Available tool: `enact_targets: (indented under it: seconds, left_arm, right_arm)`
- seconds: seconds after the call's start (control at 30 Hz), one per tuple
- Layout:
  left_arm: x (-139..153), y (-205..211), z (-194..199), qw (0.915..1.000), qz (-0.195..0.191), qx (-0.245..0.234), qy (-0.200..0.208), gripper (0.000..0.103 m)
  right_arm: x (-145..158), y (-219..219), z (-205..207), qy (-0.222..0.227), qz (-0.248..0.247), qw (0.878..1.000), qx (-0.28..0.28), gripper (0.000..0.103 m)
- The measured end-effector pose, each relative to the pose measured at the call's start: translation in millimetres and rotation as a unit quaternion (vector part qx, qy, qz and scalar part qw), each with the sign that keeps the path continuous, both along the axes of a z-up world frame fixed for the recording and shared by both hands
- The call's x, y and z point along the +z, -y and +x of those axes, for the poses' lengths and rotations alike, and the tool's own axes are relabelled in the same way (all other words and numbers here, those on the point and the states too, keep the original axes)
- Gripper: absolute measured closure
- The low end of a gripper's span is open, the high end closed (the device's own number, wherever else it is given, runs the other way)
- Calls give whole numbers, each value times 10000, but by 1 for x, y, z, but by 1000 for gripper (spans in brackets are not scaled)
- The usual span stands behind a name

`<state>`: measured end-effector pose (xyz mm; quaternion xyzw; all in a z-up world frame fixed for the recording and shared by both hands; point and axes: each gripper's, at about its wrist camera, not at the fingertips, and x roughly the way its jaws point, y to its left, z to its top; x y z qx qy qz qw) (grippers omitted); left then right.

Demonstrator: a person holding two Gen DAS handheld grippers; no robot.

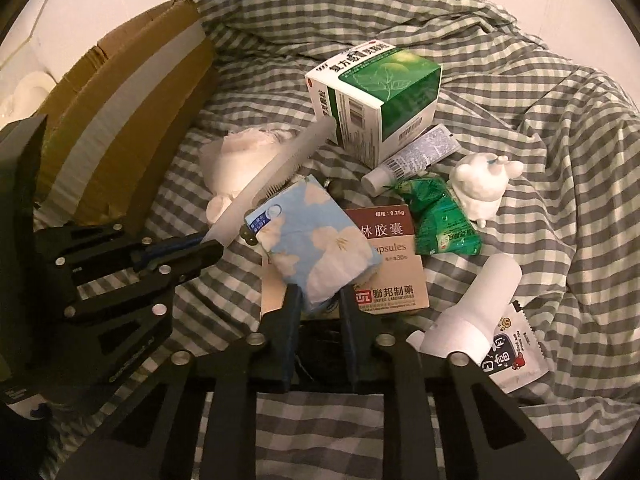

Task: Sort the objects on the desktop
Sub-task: 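Close the left gripper on a thin white strip while right reaches toward tissue pack, then carry the white strip with left while right carries the blue floral tissue pack into the box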

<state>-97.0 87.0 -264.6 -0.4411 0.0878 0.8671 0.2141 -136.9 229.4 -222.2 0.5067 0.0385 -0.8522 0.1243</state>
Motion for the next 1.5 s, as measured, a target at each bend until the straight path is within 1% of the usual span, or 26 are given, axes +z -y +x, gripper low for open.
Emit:
enact_targets:
  seconds: [0.03, 0.17, 0.23, 0.4, 0.47, 0.53, 0.67, 0.8, 1.23, 1.5]
  left_arm:
    - [4, 1, 2, 10000, 54, 10, -29, 100]
    - [18, 5, 8, 9998, 142, 57, -152, 100]
    - [25, 5, 13, 9996, 151, 58, -241, 100]
    - [43, 5, 23, 9988, 237, 54, -415, 100]
    - [49, 7, 26, 9985, 266, 56, -483, 100]
    - [55, 8, 28, 9981, 283, 57, -542, 100]
    - [68, 11, 30, 9971, 366, 103, -660, 100]
    - [79, 15, 32, 9960, 441, 122, -766, 100]
    - [125, 28, 42, 9900, 705, 200, -1203, 100]
    - [150, 46, 49, 9850, 812, 353, -1480, 100]
  right_arm:
    - [2, 0, 1, -41, -1, 10000, 0, 91]
    - [10, -4, 8, -232, -125, 9996, -47, 96]
    - [14, -6, 11, -327, -191, 9993, -72, 103]
    - [25, -10, 22, -550, -341, 9978, -127, 103]
    - [28, -11, 24, -573, -417, 9974, -128, 103]
    - [31, -9, 28, -644, -373, 9971, -144, 103]
    - [43, -16, 35, -829, -560, 9946, -282, 103]
    - [49, -22, 37, -925, -612, 9929, -429, 103]
    - [86, -18, 50, -1364, -604, 9877, -461, 103]
    - [118, -7, 61, -1879, -656, 9782, -589, 103]
